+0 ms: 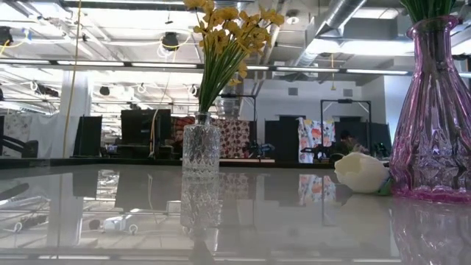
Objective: Sort flowers into vase by color
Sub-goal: Put the top white flower into the transparent vase
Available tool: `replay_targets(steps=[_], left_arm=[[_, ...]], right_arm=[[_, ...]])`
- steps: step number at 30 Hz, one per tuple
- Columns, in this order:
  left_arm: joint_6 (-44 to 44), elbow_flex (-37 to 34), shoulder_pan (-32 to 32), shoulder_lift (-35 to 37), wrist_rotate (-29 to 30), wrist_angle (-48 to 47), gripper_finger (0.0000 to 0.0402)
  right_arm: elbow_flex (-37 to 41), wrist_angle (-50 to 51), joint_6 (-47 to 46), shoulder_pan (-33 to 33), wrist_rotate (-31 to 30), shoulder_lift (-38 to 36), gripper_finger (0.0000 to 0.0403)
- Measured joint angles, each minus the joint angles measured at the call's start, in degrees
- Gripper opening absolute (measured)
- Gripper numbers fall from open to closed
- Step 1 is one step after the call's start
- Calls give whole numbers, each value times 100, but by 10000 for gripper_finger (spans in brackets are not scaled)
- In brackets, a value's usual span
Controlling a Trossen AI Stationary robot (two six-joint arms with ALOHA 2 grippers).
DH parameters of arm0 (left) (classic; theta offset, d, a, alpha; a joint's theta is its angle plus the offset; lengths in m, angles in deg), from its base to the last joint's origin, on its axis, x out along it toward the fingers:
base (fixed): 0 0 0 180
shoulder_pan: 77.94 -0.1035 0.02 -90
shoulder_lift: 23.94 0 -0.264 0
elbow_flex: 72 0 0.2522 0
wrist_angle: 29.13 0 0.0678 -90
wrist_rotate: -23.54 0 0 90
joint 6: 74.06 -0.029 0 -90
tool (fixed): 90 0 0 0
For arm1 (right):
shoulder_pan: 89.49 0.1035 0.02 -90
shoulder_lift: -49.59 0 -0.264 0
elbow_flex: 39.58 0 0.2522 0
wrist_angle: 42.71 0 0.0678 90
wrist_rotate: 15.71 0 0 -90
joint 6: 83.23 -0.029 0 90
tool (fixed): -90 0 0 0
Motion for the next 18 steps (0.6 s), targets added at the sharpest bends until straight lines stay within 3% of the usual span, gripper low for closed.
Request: replay_targets(steps=[8, 18], left_arm=[[-296, 912, 0, -508, 136, -344, 183], [-295, 981, 0, -591, 189, -653, 174]], right_arm=[[-1395, 585, -189, -14, 378, 943, 16], [-1688, 642, -189, -26, 359, 1400, 19]])
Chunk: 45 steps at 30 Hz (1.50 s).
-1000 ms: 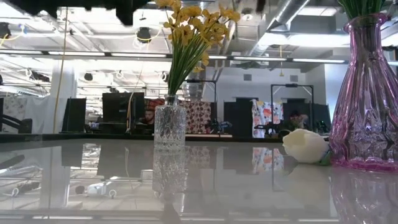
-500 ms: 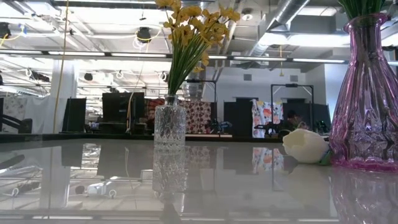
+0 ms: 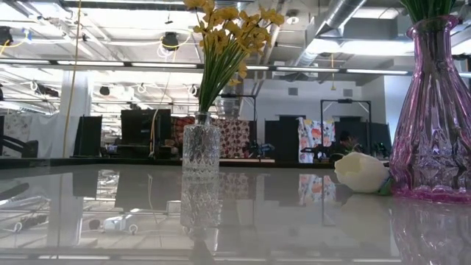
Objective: Sort flowers into vase by color
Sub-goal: Put the top white flower into the transparent vase
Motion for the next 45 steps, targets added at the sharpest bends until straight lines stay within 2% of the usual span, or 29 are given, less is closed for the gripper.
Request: replay_targets(steps=[3, 6, 7, 11, 15, 19, 22, 24, 27, 31, 34, 38, 45], left_arm=[[-3, 0, 0, 14, 173, -109, 126], [-19, 0, -2, 86, 205, -183, 37], [-43, 0, 0, 109, 197, -159, 20], [-56, -3, 0, 325, 159, -86, 4], [16, -6, 0, 527, 162, -190, 2], [147, -314, -1, 948, 197, -197, 1], [302, -906, 0, 1417, 298, -21, 0], [490, -1545, 0, 1712, 359, 517, 0], [839, -2712, -2, 2058, 354, 1878, 0], [1209, -4166, 0, 2115, 516, 3799, 0], [1425, -4922, -1, 1861, 609, 5092, 0], [1696, -5402, -2, 1375, 782, 6083, 0], [1809, -5283, 4, -73, 860, 6754, 0]], right_arm=[[0, 18, -1, -40, -5, 14, 23], [0, 33, -1, -41, -25, 9, 36], [0, 18, -1, -42, -29, 9, 42], [-2, 43, -7, -40, -35, 7, 73], [-2, 378, -72, -19, -34, -27, 124], [0, 1625, 27, -23, -30, -315, 186], [-2, 2747, 131, -69, -29, -593, 218], [0, 3427, 115, -60, -31, -732, 229], [332, 3632, 105, 86, -140, -989, 230], [974, 3358, 146, 346, -703, -1482, 216], [1624, 2835, 146, 425, -993, -1937, 203], [2490, 2237, 32, 419, -1307, -2528, 184], [3773, 1094, -7, 262, -1720, -3397, 156]])
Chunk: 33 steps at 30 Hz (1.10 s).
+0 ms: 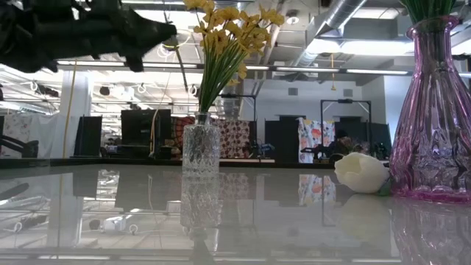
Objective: Sort flowers into vase by color
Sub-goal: Put the top white flower into the transparent vase
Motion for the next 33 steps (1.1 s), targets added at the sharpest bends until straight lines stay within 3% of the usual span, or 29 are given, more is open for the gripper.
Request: replay_targets(steps=[10, 23, 33], left_arm=[[-38, 89, 0, -1636, 94, 1675, 0], [-210, 237, -13, -2124, 298, 1620, 0], [139, 237, -13, -2123, 551, 657, 0]], right_arm=[[752, -324, -122, -270, -51, -502, 132], [802, -314, -146, -335, -48, -449, 127], [802, -308, -164, -335, -31, -449, 127]])
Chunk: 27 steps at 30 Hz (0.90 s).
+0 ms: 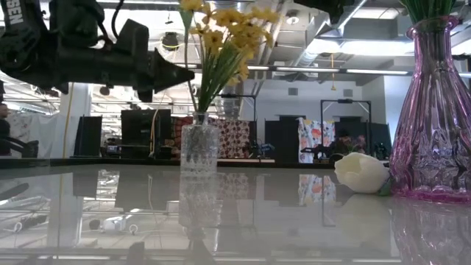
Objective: Sort flowers into vase by color
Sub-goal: Put the top white flower into the transparent vase
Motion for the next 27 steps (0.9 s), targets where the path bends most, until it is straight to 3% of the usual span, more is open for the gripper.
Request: replay_targets(steps=[6, 12, 22, 27], left_arm=[[210, 0, 0, 0, 36, -392, 0], [213, 0, 0, -1, 31, -599, 0], [204, 0, 0, 0, -38, -938, 1], [123, 2, 1, 1, -109, -1141, 34]], right_arm=[[0, 495, 0, 0, 3, -23, 127], [-2, 1892, -268, 24, 102, -60, 127], [0, 4159, -648, 183, 589, -25, 127], [50, 4801, -1002, 421, 1193, 222, 127]])
